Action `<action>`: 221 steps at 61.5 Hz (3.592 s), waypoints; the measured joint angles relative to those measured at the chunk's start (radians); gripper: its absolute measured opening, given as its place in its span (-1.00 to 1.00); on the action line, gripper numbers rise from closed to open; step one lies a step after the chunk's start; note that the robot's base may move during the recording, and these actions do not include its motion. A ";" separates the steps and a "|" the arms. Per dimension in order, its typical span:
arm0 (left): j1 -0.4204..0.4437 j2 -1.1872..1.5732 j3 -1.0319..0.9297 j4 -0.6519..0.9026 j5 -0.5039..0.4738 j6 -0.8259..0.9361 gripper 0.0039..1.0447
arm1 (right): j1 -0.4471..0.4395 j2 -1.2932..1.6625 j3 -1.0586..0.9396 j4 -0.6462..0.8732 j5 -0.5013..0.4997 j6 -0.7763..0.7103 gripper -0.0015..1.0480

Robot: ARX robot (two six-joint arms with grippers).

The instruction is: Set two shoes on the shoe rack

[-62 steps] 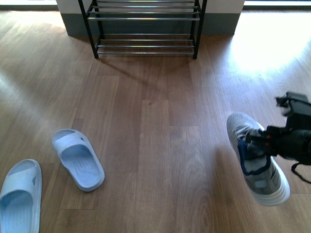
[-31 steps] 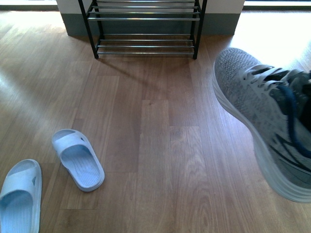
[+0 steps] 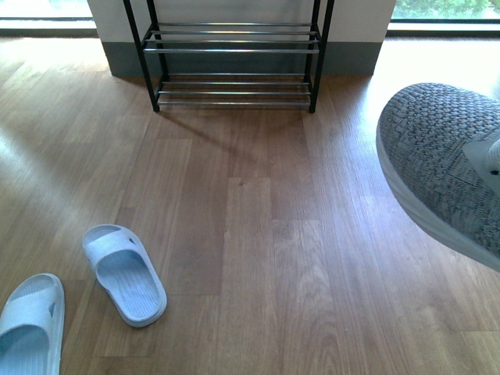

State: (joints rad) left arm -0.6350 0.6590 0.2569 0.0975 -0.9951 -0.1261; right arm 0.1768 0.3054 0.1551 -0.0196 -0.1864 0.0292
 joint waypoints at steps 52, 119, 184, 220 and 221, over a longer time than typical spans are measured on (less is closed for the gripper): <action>0.000 0.001 0.000 0.000 0.000 0.000 -0.98 | 0.002 -0.003 0.000 0.000 -0.005 -0.001 -0.97; -0.002 0.002 0.000 0.000 0.005 0.000 -0.98 | 0.001 -0.003 0.000 0.000 0.010 -0.001 -0.97; 0.000 0.001 0.000 0.000 -0.006 0.000 -0.98 | 0.002 -0.003 0.000 0.000 0.000 -0.002 -0.97; 0.000 0.001 -0.001 0.000 0.000 0.000 -0.98 | 0.002 -0.004 -0.002 0.000 -0.001 -0.002 -0.97; 0.000 0.001 -0.001 0.000 0.000 0.000 -0.98 | 0.002 -0.004 -0.002 0.000 -0.001 -0.002 -0.97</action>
State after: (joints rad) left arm -0.6350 0.6601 0.2558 0.0975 -0.9951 -0.1261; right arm 0.1787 0.3016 0.1532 -0.0200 -0.1875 0.0277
